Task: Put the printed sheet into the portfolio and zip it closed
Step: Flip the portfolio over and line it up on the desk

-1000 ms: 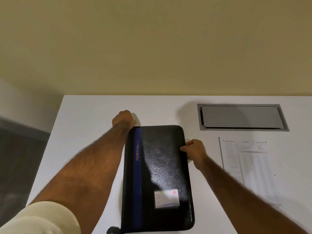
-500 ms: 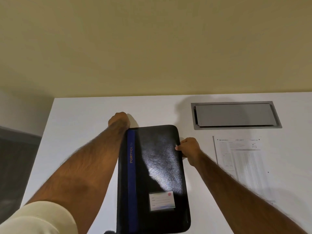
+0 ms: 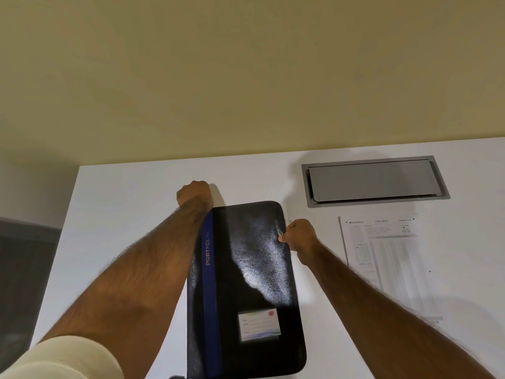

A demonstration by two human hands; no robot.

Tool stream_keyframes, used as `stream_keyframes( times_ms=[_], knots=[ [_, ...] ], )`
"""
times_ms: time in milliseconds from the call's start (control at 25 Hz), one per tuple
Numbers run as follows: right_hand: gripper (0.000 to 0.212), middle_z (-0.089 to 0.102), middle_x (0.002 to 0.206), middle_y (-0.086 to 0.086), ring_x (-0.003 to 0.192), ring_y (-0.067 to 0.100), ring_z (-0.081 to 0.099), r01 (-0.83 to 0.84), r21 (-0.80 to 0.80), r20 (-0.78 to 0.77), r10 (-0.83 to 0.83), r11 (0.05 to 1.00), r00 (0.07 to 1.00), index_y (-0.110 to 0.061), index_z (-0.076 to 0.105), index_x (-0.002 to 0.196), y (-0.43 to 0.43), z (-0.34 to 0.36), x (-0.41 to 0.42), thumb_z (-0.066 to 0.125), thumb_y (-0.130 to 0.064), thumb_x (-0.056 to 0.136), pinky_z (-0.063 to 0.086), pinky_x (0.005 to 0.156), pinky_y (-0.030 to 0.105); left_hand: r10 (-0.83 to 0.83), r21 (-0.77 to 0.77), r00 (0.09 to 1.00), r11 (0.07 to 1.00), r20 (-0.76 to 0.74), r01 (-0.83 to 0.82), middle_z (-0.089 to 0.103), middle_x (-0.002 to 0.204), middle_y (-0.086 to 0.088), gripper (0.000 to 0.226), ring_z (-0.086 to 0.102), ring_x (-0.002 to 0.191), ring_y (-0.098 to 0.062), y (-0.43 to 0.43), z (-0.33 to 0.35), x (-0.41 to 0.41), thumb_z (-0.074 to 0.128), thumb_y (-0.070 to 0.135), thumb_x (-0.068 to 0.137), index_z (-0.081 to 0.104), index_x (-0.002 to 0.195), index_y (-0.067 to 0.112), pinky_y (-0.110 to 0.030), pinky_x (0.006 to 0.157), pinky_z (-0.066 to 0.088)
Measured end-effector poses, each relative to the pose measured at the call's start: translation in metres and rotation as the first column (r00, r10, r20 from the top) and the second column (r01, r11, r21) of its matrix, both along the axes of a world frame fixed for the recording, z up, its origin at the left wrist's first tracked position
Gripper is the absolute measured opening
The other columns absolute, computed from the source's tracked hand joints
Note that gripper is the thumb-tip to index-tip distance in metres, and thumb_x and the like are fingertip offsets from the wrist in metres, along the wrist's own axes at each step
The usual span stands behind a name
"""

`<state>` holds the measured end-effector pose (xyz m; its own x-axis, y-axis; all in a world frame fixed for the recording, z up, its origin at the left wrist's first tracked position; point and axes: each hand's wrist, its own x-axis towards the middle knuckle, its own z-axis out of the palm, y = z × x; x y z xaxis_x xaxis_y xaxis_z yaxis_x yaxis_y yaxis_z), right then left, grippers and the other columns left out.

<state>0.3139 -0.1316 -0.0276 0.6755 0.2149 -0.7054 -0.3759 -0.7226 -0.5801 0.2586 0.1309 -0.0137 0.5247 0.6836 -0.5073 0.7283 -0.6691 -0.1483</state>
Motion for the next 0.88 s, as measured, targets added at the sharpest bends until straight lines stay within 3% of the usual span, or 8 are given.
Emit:
stream_keyframes(
  times_ms=[160, 320, 560, 880],
  knots=[
    [0.018, 0.062, 0.078, 0.006, 0.062, 0.015, 0.057, -0.031, -0.010, -0.037, 0.031, 0.999, 0.999, -0.012, 0.059, 0.071, -0.003, -0.001, 0.003, 0.073, -0.004, 0.080, 0.048, 0.056, 0.023, 0.037, -0.005, 0.997, 0.999, -0.061, -0.038, 0.064, 0.130, -0.012, 0.039, 0.061, 0.121, -0.031, 0.007, 0.001, 0.000, 0.065, 0.020, 0.093, 0.060, 0.130, 0.007, -0.037, 0.097, 0.049],
    [0.036, 0.059, 0.067, 0.002, 0.064, 0.020, 0.060, -0.075, -0.017, 0.082, 0.076, 0.997, 0.994, -0.013, 0.054, 0.057, -0.001, -0.001, 0.001, 0.080, -0.003, 0.079, 0.047, 0.060, 0.022, -0.050, -0.001, 0.990, 0.999, -0.129, 0.051, 0.061, 0.137, -0.009, 0.044, 0.057, 0.128, -0.029, 0.000, 0.000, 0.004, 0.064, 0.025, 0.094, 0.057, 0.135, 0.010, -0.037, 0.103, 0.044],
    [0.015, 0.061, 0.071, 0.004, 0.062, 0.017, 0.059, 0.045, 0.015, 0.032, -0.046, 0.999, 0.998, 0.002, 0.063, 0.078, -0.001, -0.005, 0.000, 0.078, 0.003, 0.079, 0.044, 0.050, 0.020, -0.043, -0.036, 0.985, 0.999, -0.166, 0.038, 0.055, 0.145, -0.008, 0.048, 0.051, 0.135, -0.030, 0.002, 0.002, 0.009, 0.062, 0.024, 0.096, 0.053, 0.141, 0.011, -0.038, 0.109, 0.040],
    [0.011, 0.064, 0.079, 0.011, 0.064, 0.018, 0.061, 0.091, 0.024, 0.013, -0.091, 0.996, 0.996, 0.009, 0.066, 0.083, -0.002, -0.008, -0.001, 0.075, 0.004, 0.080, 0.043, 0.049, 0.019, -0.169, 0.007, 0.981, 0.986, 0.095, 0.169, 0.064, 0.129, -0.014, 0.035, 0.060, 0.120, -0.034, -0.067, 0.001, 0.038, 0.052, 0.009, 0.092, 0.061, 0.126, 0.007, -0.038, 0.100, 0.044]
  ],
)
